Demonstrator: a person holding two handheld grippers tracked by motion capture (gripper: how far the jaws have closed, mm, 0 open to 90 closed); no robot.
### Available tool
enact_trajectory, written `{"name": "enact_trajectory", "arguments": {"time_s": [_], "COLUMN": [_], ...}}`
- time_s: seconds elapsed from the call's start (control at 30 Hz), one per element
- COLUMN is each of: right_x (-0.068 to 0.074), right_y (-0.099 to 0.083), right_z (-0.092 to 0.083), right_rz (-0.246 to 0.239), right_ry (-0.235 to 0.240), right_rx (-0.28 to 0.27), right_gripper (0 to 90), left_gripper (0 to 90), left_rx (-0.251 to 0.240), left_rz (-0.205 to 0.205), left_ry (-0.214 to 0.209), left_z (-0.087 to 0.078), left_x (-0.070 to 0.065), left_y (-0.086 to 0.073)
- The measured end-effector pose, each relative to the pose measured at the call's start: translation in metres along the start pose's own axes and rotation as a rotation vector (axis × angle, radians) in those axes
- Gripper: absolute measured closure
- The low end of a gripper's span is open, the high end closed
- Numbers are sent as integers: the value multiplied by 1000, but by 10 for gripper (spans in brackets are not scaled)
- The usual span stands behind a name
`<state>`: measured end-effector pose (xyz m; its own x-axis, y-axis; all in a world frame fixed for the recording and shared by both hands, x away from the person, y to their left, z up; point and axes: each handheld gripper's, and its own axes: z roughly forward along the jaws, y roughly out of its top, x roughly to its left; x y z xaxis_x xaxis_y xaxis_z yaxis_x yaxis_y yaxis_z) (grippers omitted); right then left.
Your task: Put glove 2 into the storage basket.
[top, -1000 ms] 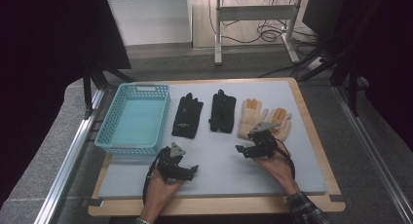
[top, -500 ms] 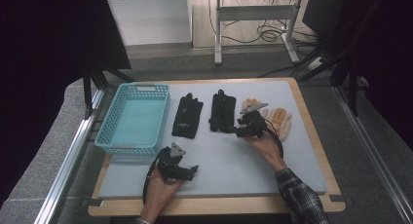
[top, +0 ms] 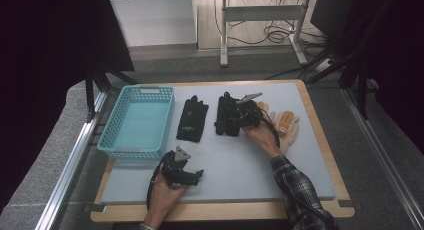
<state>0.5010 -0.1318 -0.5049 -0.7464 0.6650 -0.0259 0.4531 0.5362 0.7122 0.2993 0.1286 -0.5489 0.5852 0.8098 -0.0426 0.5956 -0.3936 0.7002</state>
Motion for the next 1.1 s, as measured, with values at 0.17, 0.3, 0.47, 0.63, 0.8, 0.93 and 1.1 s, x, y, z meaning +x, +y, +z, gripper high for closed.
{"name": "enact_trajectory", "arguments": {"time_s": [0.17, 0.3, 0.47, 0.63, 0.8, 0.93, 1.1], "right_x": [-5, -7, -13, -5, -1, 0, 17], "right_y": [13, 19, 20, 19, 21, 22, 24], "right_z": [21, 35, 42, 38, 35, 21, -10], "right_rz": [14, 4, 93, 76, 68, 83, 96], "right_ry": [-34, -69, -39, -78, -87, -62, -23], "right_rx": [24, 65, 100, 105, 121, 81, 18], "right_gripper": [352, 322, 426, 765, 789, 790, 789], "left_gripper": [44, 44, 44, 44, 44, 44, 45], "left_rx": [-1, -1, 1, 1, 1, 1, 2], "left_rz": [-2, -3, -1, -2, -3, -2, -1], "left_ry": [-1, -1, 0, 0, 0, 0, 0], "left_z": [0, 0, 0, 0, 0, 0, 0], "left_x": [0, 0, 0, 0, 0, 0, 0], "left_y": [0, 0, 0, 0, 0, 0, 0]}}
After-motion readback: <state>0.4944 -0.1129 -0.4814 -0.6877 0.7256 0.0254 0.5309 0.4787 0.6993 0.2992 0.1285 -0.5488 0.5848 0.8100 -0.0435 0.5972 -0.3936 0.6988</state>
